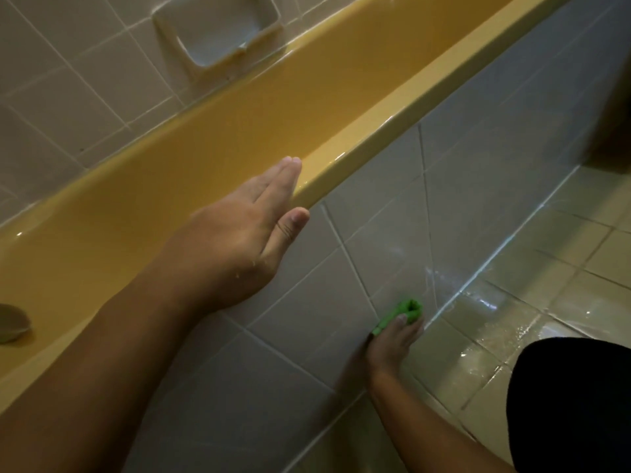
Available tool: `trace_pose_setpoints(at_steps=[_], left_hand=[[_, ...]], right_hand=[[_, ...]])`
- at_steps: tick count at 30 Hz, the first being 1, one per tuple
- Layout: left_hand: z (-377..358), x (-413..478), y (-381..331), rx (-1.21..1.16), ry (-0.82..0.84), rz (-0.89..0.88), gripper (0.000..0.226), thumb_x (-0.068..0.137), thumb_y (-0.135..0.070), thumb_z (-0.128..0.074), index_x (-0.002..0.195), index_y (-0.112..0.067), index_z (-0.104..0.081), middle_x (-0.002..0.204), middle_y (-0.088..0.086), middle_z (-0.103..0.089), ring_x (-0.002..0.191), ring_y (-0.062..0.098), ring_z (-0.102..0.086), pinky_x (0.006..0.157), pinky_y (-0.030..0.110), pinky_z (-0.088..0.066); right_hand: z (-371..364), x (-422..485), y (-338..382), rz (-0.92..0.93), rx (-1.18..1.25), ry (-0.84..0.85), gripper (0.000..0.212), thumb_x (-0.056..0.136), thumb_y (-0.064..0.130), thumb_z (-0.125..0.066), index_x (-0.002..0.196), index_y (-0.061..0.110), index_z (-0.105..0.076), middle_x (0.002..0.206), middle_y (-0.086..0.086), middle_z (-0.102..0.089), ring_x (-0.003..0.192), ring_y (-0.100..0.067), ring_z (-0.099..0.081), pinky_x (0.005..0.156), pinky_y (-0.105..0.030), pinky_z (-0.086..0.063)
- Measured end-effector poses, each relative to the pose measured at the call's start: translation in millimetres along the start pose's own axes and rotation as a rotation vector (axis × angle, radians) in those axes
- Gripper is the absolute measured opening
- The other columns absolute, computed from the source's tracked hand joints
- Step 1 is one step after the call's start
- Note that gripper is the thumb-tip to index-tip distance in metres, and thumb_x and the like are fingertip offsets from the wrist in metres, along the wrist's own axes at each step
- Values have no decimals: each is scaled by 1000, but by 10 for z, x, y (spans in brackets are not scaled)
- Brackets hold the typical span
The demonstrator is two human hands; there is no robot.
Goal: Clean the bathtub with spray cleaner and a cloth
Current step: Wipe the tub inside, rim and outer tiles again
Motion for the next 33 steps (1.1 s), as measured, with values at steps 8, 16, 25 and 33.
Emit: trace_pose_setpoints(at_steps=[8, 16, 25, 33], left_hand=[[17, 29, 3, 34, 49, -149, 71, 102, -65, -13, 165, -37, 2, 170, -24, 4, 155, -4, 8, 128, 36, -13], [18, 107, -39, 50, 67, -189, 73, 103, -65, -7, 166, -30, 1, 171, -17, 4, 155, -5, 11, 126, 18, 3], [47, 209, -115, -36, 62, -178, 85, 94, -79, 4, 161, -28, 2, 167, -17, 5, 152, -10, 11, 123, 14, 5], [60, 335, -197, 11, 72, -184, 82, 97, -71, -6, 166, -26, -2, 172, -11, 3, 156, -2, 10, 127, 22, -1]], right_hand=[[-4, 289, -226, -344, 98, -148, 53, 110, 33, -36, 159, 11, -35, 160, -21, -39, 145, -39, -38, 120, -48, -29], [-270, -755, 1024, 226, 40, 6, 74, 94, 62, -15, 159, 30, -5, 173, -9, 1, 159, -21, -4, 125, -38, -4], [-216, -1096, 2370, 894, 3, 249, 64, 106, 52, -25, 158, 47, 11, 171, 7, 21, 158, -18, 16, 127, -56, -4], [-176, -723, 2198, 905, 31, 175, 64, 107, 50, -29, 164, 35, -4, 174, -3, 7, 160, -18, 6, 129, -46, -1]])
Point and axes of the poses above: each hand's wrist, its own x-axis towards the middle knuckle, its own z-axis out of the back of the hand, y = z × x, the point moved 1 cm from there along x, towards the middle knuckle
